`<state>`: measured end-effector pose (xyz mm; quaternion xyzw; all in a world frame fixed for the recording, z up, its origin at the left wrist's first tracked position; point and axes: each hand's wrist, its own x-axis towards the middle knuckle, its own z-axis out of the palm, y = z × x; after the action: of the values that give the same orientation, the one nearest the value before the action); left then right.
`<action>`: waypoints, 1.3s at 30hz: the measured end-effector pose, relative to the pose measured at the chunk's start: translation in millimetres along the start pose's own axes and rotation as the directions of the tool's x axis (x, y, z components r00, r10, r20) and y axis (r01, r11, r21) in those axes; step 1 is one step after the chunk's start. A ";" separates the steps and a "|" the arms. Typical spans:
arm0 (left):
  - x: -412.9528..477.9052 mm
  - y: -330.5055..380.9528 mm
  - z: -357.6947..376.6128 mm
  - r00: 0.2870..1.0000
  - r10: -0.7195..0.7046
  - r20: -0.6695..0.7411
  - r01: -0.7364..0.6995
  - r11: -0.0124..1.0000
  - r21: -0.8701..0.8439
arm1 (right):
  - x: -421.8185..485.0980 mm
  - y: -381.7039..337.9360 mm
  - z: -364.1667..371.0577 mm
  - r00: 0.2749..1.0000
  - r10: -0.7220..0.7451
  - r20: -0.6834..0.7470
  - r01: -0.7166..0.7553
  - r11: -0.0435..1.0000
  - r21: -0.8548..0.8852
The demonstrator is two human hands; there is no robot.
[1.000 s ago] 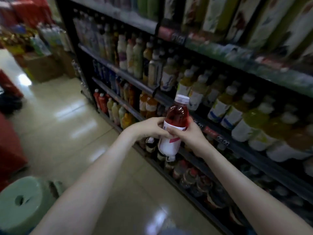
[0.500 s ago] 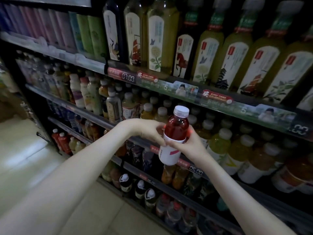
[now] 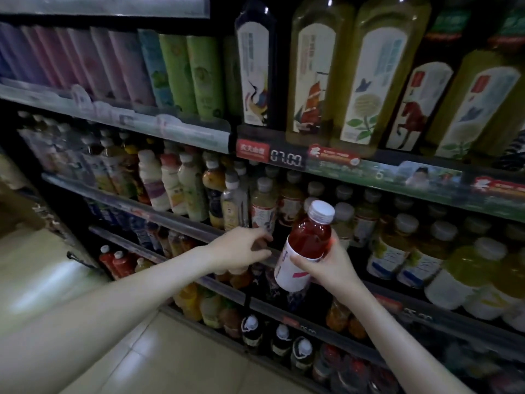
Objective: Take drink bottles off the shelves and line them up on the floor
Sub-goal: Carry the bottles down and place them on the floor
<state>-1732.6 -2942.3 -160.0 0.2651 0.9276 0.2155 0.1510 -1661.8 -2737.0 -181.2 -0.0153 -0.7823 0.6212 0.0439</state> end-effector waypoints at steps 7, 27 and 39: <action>8.8 -41.8 -14.7 0.994 0.068 -0.089 -0.056 0.989 0.134 | 2.1 -5.3 33.8 0.986 0.065 -0.156 -0.066 0.998 -0.001; 21.5 153.5 98.8 0.901 0.385 0.200 -0.332 0.908 -0.254 | -124.6 -2.5 -105.7 0.930 0.168 -0.327 -0.166 0.985 0.033; 18.7 364.1 220.1 0.850 0.458 0.260 -0.414 0.886 -0.208 | -265.4 58.2 -293.4 0.768 0.236 -0.595 -0.242 0.968 0.071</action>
<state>-1505.7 -2582.4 -178.0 0.4869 0.7909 0.2674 0.2567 -1373.6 -2459.8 -185.2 -0.3102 -0.7229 0.5809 0.2091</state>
